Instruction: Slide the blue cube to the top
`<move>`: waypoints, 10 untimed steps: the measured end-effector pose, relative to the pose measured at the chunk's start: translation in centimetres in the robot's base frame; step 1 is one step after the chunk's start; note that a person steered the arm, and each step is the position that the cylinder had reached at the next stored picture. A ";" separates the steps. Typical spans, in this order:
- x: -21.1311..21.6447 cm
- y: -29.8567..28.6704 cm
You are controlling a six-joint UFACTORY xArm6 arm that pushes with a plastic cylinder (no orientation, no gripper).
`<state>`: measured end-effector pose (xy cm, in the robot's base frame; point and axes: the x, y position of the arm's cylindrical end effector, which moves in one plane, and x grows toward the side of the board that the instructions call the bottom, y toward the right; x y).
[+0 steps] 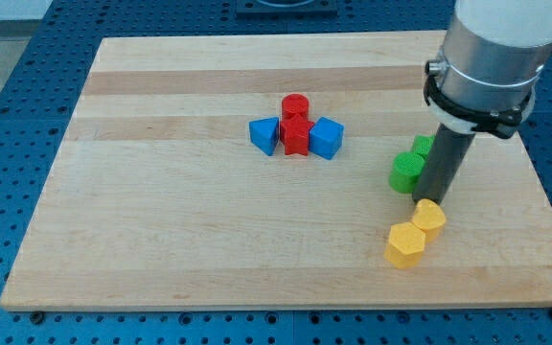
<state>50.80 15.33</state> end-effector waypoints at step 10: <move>-7.7 -11.7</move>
<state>43.08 3.59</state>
